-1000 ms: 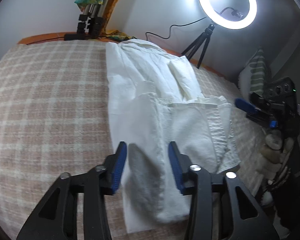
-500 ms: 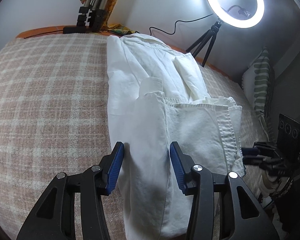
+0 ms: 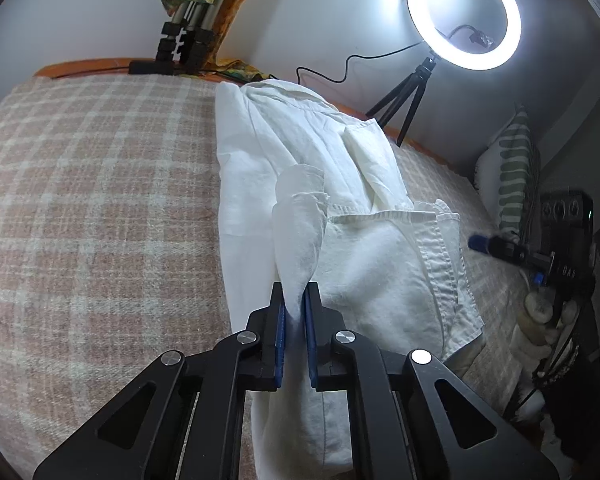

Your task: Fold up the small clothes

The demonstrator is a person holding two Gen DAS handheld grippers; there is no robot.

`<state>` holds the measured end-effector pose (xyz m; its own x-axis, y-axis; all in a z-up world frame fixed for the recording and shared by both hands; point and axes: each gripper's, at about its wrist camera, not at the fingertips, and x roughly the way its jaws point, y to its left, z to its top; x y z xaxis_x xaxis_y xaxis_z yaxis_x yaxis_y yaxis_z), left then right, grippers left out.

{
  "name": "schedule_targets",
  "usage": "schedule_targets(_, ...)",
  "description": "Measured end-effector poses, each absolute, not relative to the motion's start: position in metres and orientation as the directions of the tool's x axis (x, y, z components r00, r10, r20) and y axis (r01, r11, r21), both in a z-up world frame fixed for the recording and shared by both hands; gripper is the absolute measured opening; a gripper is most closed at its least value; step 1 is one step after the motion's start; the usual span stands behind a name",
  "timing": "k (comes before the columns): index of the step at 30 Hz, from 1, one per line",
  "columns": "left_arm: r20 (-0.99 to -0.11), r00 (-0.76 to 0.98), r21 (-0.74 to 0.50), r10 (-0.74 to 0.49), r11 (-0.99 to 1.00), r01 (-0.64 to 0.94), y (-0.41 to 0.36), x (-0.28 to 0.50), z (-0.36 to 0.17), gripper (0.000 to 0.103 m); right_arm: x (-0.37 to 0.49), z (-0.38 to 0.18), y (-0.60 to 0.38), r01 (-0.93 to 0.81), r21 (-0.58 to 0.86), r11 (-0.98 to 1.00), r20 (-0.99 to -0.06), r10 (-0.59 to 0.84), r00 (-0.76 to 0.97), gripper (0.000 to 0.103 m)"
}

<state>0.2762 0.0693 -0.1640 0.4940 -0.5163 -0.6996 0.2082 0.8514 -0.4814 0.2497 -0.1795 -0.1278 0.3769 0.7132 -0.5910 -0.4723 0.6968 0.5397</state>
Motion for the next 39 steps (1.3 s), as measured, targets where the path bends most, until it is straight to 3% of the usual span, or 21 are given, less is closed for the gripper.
schedule_targets(12, -0.695, 0.495, -0.495, -0.521, 0.846, 0.196, 0.068, 0.276, -0.162, 0.006, 0.216, -0.166, -0.157, -0.545, 0.484, 0.684, -0.682, 0.686, 0.255, 0.040)
schedule_targets(19, -0.664, 0.498, -0.554, -0.558, 0.814, 0.174, 0.074, 0.269, -0.157, 0.003, 0.209, -0.156, -0.168, -0.525, 0.561, 0.641, -0.626, 0.743, 0.238, 0.008)
schedule_targets(24, -0.641, 0.502, -0.568, -0.580, 0.799, 0.197, 0.068, 0.259, -0.148, 0.003, 0.181, -0.139, -0.198, -0.512, 0.572, 0.641, -0.614, 0.748, 0.252, 0.006)
schedule_targets(27, -0.675, 0.508, -0.507, -0.535, 0.837, 0.207, 0.060, 0.265, -0.157, 0.003, 0.186, -0.155, -0.194, -0.479, 0.529, 0.701, -0.680, 0.688, 0.256, 0.008)
schedule_targets(31, -0.704, 0.526, -0.455, -0.478, 0.871, 0.183, 0.063, 0.270, -0.165, 0.007, 0.201, -0.154, -0.187, -0.425, 0.465, 0.777, -0.730, 0.607, 0.313, 0.039)
schedule_targets(39, -0.666, 0.613, -0.390, -0.426, 0.898, 0.201, 0.075, 0.257, -0.133, 0.011, 0.199, -0.112, -0.184, -0.462, 0.353, 0.814, -0.739, 0.545, 0.397, 0.039)
